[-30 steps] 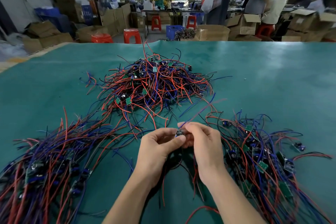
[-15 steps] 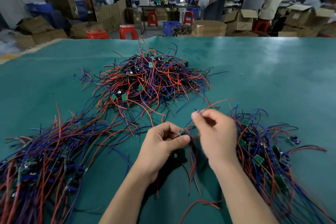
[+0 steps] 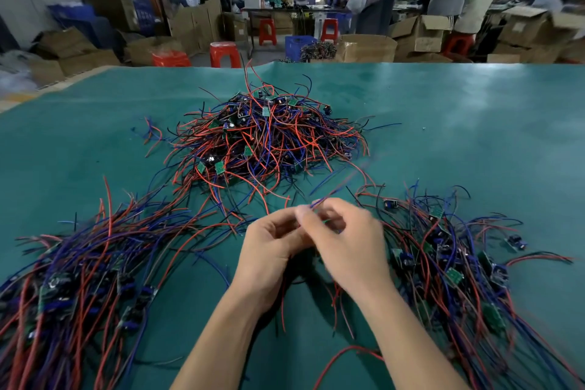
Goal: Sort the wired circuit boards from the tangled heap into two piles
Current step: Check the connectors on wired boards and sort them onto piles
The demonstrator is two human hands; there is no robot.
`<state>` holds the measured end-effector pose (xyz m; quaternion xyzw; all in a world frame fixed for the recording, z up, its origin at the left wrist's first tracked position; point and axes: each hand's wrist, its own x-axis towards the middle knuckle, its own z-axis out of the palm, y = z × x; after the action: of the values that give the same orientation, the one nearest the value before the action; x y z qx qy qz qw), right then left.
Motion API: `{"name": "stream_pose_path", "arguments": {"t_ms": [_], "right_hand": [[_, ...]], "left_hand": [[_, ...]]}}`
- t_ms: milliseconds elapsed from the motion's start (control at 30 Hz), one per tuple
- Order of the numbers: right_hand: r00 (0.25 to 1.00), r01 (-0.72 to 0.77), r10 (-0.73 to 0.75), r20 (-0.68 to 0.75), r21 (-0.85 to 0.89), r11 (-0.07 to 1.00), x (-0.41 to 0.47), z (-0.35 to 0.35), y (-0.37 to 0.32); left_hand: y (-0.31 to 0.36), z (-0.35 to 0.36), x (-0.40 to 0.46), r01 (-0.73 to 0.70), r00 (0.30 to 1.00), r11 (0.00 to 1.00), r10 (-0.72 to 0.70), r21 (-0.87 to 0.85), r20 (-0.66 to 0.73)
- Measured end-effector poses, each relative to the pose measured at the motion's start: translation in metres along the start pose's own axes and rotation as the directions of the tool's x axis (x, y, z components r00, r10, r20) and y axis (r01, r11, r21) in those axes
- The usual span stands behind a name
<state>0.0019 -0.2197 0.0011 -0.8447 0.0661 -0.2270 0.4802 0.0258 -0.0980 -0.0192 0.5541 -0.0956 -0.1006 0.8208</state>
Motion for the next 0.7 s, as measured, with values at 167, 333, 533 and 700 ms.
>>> {"name": "stream_pose_path", "arguments": {"t_ms": [167,333,533,700], "right_hand": [[0.999,-0.025,0.030,-0.042,0.115,0.993,0.004,-0.004,0.006],[0.997,-0.037,0.055,-0.051,0.305,0.952,0.009,-0.013,0.007],[0.990,0.000,0.055,-0.129,0.393,0.920,0.014,-0.020,0.007],[0.894,0.107,0.145,-0.423,0.517,0.849,0.024,-0.051,-0.002]], "left_hand": [[0.002,-0.001,-0.001,-0.018,0.995,0.999,0.013,0.048,0.095],[0.003,0.004,-0.004,0.020,1.000,0.982,-0.020,0.188,-0.003],[0.010,0.003,-0.002,0.084,0.993,0.979,-0.098,0.187,0.066],[0.010,0.002,-0.003,0.085,0.985,0.962,-0.121,0.259,0.125]]}}
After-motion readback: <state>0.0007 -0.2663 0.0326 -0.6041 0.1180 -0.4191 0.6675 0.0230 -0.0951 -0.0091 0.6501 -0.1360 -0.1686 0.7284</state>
